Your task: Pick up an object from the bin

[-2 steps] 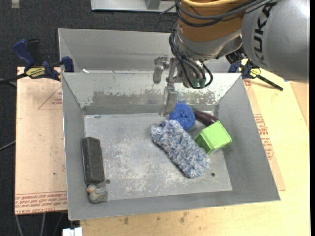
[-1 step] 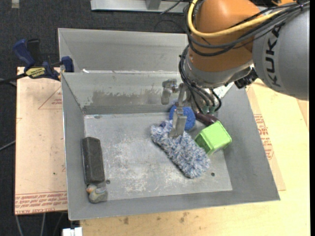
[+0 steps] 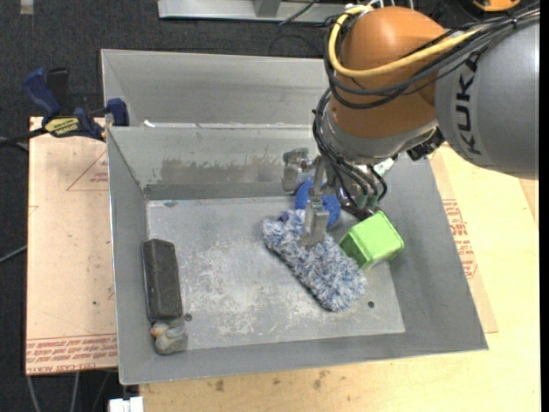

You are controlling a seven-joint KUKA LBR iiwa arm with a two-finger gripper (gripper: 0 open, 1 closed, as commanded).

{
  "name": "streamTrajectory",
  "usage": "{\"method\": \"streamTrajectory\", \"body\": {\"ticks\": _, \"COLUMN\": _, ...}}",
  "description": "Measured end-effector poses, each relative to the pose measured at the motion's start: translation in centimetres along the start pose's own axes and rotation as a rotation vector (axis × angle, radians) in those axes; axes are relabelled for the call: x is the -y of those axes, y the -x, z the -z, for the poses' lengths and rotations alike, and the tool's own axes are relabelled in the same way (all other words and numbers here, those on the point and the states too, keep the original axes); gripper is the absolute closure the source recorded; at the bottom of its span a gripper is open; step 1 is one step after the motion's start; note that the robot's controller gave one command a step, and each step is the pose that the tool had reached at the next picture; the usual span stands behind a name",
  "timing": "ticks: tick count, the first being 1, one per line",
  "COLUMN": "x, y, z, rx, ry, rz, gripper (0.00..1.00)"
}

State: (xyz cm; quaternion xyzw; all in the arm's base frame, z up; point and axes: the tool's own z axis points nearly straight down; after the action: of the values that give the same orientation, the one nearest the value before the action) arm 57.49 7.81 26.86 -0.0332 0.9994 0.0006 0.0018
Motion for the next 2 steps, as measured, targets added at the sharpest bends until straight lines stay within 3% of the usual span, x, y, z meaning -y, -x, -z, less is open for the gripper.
{"method": "streamTrajectory", "body": {"ticks": 1, "x": 1.7, "y": -1.1, "z": -2.1, "rx": -0.001, "ry": 0.0, "rz": -0.036, "gripper": 0.0}}
{"method": "streamTrajectory", "body": {"ticks": 2, "x": 2.0, "y": -3.5, "z": -5.7, "rx": -0.001, "ry": -0.001, "rz": -0.002, "gripper": 0.0}}
